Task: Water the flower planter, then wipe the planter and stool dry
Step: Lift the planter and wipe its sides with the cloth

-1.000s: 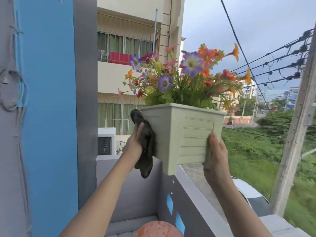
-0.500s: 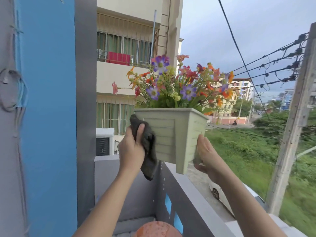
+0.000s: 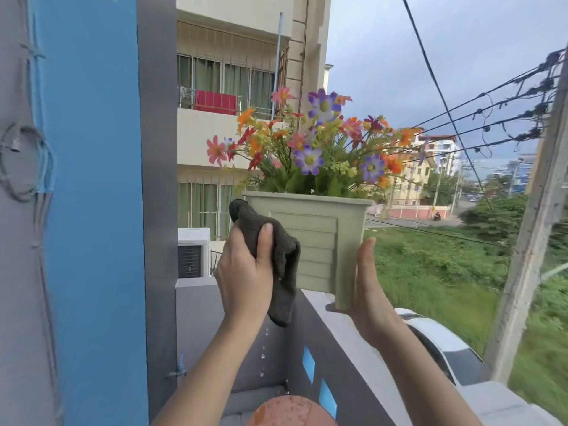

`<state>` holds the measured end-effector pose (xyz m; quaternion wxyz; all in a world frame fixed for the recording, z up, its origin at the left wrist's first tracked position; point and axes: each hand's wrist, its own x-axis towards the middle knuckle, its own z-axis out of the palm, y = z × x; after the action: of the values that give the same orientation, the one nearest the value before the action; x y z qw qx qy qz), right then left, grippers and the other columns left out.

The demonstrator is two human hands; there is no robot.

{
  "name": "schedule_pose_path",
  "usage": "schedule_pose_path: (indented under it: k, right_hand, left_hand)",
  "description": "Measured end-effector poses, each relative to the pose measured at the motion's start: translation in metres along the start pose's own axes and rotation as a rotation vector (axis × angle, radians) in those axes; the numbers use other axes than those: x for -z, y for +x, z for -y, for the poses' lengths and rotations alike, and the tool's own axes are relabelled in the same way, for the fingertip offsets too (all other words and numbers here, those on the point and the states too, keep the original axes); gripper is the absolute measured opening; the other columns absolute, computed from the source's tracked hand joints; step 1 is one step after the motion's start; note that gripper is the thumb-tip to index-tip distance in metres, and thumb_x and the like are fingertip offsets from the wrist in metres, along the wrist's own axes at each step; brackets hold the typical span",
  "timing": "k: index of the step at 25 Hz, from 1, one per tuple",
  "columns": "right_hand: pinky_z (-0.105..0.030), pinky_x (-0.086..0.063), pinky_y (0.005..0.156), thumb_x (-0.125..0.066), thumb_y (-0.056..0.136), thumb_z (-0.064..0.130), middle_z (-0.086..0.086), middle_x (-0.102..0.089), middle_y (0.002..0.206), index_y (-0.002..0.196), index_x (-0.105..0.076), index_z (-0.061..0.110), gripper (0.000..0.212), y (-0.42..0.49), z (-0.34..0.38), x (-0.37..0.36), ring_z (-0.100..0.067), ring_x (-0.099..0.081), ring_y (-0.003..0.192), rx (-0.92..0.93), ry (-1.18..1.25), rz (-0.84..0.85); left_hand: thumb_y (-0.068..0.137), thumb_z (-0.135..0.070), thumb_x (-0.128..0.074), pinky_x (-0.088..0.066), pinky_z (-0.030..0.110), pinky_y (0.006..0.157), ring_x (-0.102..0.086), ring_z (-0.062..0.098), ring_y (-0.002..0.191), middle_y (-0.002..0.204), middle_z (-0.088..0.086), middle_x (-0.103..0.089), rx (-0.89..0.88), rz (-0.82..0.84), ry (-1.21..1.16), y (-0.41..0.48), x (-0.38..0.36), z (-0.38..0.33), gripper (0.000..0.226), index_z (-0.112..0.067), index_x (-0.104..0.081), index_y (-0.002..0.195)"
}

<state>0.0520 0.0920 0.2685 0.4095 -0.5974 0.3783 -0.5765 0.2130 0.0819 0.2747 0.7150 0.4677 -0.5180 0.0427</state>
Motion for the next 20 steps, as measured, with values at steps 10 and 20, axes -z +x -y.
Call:
schedule_pose_path:
  k: [10,20]
  right_hand:
    - [-0.05,-0.048,0.1,-0.069,0.072,0.056,0.003,-0.063,0.128,0.143,-0.04,0.03,0.081,-0.006,-0.011,-0.016,-0.015,-0.061,0.117,0.265,0.053,-0.285]
    - [-0.014,-0.043,0.059,-0.061,0.078,0.06,0.011,-0.061,0.08,0.086,-0.041,0.03,0.037,-0.014,0.005,-0.014,0.005,-0.059,0.072,0.371,-0.293,-0.554]
  left_hand:
    - [0.088,-0.058,-0.03,-0.044,0.04,0.075,-0.06,0.037,0.098,0.106,0.016,-0.066,-0.094,0.047,0.143,-0.013,-0.006,-0.004,0.07,-0.004,-0.052,0.126]
    - [0.094,-0.054,-0.028,-0.048,0.041,0.069,-0.062,0.039,0.09,0.098,0.018,-0.067,-0.087,-0.02,0.147,-0.02,-0.009,-0.019,0.066,0.0,-0.054,0.121]
